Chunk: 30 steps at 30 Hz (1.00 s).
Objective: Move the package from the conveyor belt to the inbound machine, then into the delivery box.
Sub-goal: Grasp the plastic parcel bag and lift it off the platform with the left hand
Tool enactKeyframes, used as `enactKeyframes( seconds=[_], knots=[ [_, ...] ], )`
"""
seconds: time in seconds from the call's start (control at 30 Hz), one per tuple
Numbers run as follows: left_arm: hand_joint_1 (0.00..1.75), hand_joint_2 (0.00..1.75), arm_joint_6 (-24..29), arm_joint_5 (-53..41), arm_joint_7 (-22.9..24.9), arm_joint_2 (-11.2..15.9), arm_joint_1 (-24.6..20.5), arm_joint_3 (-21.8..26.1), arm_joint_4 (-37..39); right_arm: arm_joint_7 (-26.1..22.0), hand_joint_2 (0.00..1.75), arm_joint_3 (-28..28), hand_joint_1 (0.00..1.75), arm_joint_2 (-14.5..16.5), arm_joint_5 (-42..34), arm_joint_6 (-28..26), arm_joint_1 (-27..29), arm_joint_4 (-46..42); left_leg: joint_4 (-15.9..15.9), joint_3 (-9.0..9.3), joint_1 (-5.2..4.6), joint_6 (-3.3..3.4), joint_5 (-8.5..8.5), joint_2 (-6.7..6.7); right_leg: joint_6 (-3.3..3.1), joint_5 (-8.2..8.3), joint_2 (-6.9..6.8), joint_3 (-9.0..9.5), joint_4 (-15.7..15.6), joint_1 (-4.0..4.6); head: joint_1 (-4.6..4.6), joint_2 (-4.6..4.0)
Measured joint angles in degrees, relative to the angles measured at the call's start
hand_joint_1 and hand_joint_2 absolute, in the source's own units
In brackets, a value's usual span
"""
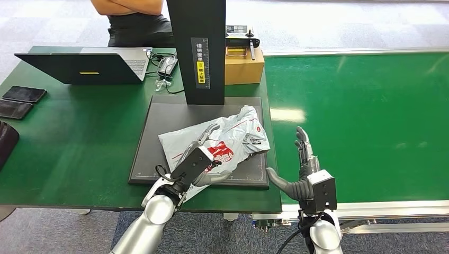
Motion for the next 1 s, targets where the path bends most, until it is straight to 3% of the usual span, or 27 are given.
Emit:
enactKeyframes(
  seconds=[0.13, 0.37, 0.57, 0.83, 1.0],
  knots=[
    [0.0, 1.75, 3.25, -2.43, 0.46, -0.05, -0.6, 0.99, 2.32, 1.26, 1.75, -2.38, 0.0, 0.16, 0.79, 0.51, 0.66, -1.65, 0.0, 0.0, 0.0, 0.0, 0.0, 0.0, 0.0, 0.0, 0.0, 0.0, 0.0, 0.0, 0.0, 0.0],
    [0.0, 1.75, 14.3, -7.39, 0.12, -0.67, -0.69, 3.72, 3.61, 3.16, 1.75, -4.04, 0.0, 0.42, 1.5, 2.9, 1.69, -2.13, 0.0, -0.01, 0.0, 0.0, 0.0, 0.0, 0.0, 0.0, 0.0, -0.01, 0.0, 0.01, -0.01, 0.0],
    [0.0, 1.75, 21.86, -15.93, 3.48, -1.4, -2.36, 4.31, 6.24, 3.42, 1.75, -3.99, 0.0, 0.96, 1.49, 3.4, 1.68, -0.74, 0.0, -0.01, 0.0, 0.0, 0.0, -0.01, 0.0, 0.0, -0.01, 0.01, 0.0, 0.0, 0.0, 0.0],
    [0.0, 1.75, 8.78, -11.68, 1.7, -2.71, -4.58, 4.35, 13.5, 3.35, 1.75, -3.72, 0.0, 1.05, 0.42, 3.01, 1.59, 1.46, 0.0, -0.01, -0.01, 0.0, 0.0, 0.0, 0.0, 0.0, 0.0, 0.01, 0.0, -0.01, 0.01, 0.0],
    [0.0, 1.75, 5.65, -7.53, -0.25, -3.26, -5.31, 4.87, 16.18, 3.05, 1.75, -3.72, 0.0, 1.05, -1.02, 2.52, 1.6, 2.31, 0.0, -0.02, -0.01, 0.01, -0.01, -0.01, 0.0, 0.0, -0.01, 0.0, 0.0, -0.01, -0.01, 0.0]
  ],
)
